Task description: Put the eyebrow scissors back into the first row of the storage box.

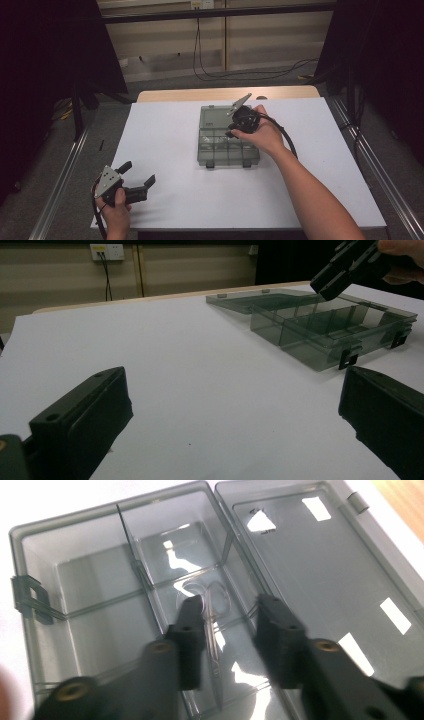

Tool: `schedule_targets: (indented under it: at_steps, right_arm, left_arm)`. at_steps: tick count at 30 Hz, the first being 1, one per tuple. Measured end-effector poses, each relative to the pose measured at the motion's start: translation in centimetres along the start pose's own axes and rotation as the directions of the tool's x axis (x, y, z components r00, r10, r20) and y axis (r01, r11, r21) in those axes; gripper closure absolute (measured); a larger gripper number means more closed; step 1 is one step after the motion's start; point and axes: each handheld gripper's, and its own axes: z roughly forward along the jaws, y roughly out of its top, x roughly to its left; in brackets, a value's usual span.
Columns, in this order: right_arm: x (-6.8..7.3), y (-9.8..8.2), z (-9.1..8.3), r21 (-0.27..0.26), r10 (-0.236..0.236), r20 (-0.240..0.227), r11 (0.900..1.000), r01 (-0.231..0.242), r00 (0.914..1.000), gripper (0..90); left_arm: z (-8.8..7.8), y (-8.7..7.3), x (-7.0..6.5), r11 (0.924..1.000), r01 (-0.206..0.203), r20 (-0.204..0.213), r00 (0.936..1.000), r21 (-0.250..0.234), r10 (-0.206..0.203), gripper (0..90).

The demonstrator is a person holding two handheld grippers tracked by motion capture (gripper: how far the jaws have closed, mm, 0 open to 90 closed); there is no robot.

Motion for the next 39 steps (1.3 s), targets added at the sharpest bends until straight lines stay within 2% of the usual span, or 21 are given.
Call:
schedule_targets:
  at_steps: [4, 7, 10, 14, 16, 18, 19, 20, 21, 23, 27, 31, 33, 36, 38, 39]
  right_arm:
    - [0.2, -0.5, -0.7, -0.039, 0.031, 0.006, 0.999, -0.031, 0.9995, 42.3]
    - [0.3, -1.0, -1.2, -0.070, 0.065, -0.007, 0.995, -0.066, 0.9978, 30.0]
    - [0.3, -1.7, -2.1, -0.120, 0.101, -0.026, 0.987, -0.103, 0.9946, 23.1]
    - [0.4, -2.5, -3.3, -0.173, 0.147, -0.014, 0.974, -0.147, 0.9891, 11.3]
    - [0.6, -2.8, -3.8, -0.185, 0.157, 0.019, 0.971, -0.151, 0.9874, 0.3]
    - [1.3, -3.1, -4.3, -0.197, 0.159, 0.106, 0.971, -0.136, 0.9817, 0.0]
    - [1.5, -3.2, -4.5, -0.202, 0.159, 0.123, 0.970, -0.132, 0.9795, 0.0]
    - [1.6, -3.4, -4.8, -0.207, 0.168, 0.126, 0.968, -0.139, 0.9778, 0.0]
    - [1.7, -3.6, -5.0, -0.220, 0.172, 0.109, 0.965, -0.145, 0.9790, 0.0]
    - [2.0, -3.9, -5.5, -0.235, 0.182, 0.119, 0.960, -0.150, 0.9761, 0.0]
    - [2.6, -4.6, -6.5, -0.274, 0.200, 0.088, 0.947, -0.169, 0.9758, 0.0]
    - [3.2, -5.6, -7.4, -0.302, 0.216, 0.091, 0.936, -0.180, 0.9720, 0.0]
    - [3.2, -5.9, -7.6, -0.306, 0.222, 0.096, 0.934, -0.183, 0.9704, 0.0]
    - [3.5, -7.1, -8.3, -0.320, 0.243, 0.105, 0.926, -0.199, 0.9643, 0.0]
    - [3.6, -7.4, -8.5, -0.323, 0.244, 0.107, 0.925, -0.199, 0.9638, 0.0]
    - [3.8, -8.0, -8.9, -0.332, 0.255, 0.114, 0.921, -0.206, 0.9601, 0.0]
  left_arm:
    - [0.0, 0.0, 0.0, 1.0000, -0.001, 0.001, 1.0000, 0.000, 0.001, 0.2]
    - [0.0, 0.0, 0.0, 1.0000, -0.001, 0.001, 1.0000, 0.000, 0.001, 0.1]
    - [0.0, 0.0, 0.0, 1.0000, -0.003, 0.004, 1.0000, 0.006, 0.003, 0.2]
    - [0.0, 0.0, -0.1, 1.0000, -0.002, 0.003, 1.0000, 0.003, 0.002, 0.2]
    - [0.1, 0.0, -0.1, 1.0000, -0.003, -0.001, 1.0000, 0.004, 0.003, 0.2]
    - [0.1, 0.0, -0.1, 1.0000, -0.002, -0.001, 1.0000, 0.004, 0.002, 0.2]
    - [0.1, 0.0, -0.1, 1.0000, -0.001, -0.001, 1.0000, 0.005, 0.001, 0.2]
    - [0.1, 0.0, -0.1, 1.0000, -0.002, -0.001, 1.0000, 0.005, 0.002, 0.2]
    - [0.1, 0.0, -0.1, 1.0000, -0.001, -0.001, 1.0000, 0.005, 0.001, 0.2]
    - [0.1, 0.0, -0.1, 1.0000, -0.002, -0.001, 1.0000, 0.005, 0.002, 0.2]
    - [0.1, 0.0, -0.2, 1.0000, -0.002, -0.001, 1.0000, 0.005, 0.002, 0.2]
    - [0.1, 0.0, -0.2, 1.0000, -0.005, -0.002, 1.0000, 0.007, 0.005, 0.1]
    - [0.1, 0.0, -0.2, 1.0000, -0.006, -0.002, 1.0000, 0.007, 0.006, 0.1]
    - [0.1, 0.0, -0.2, 1.0000, -0.005, 0.003, 1.0000, 0.005, 0.005, 0.2]
    - [0.1, 0.0, -0.2, 1.0000, -0.005, 0.002, 1.0000, 0.007, 0.005, 0.2]
    - [0.1, 0.0, -0.2, 1.0000, -0.004, 0.004, 1.0000, 0.003, 0.004, 0.2]
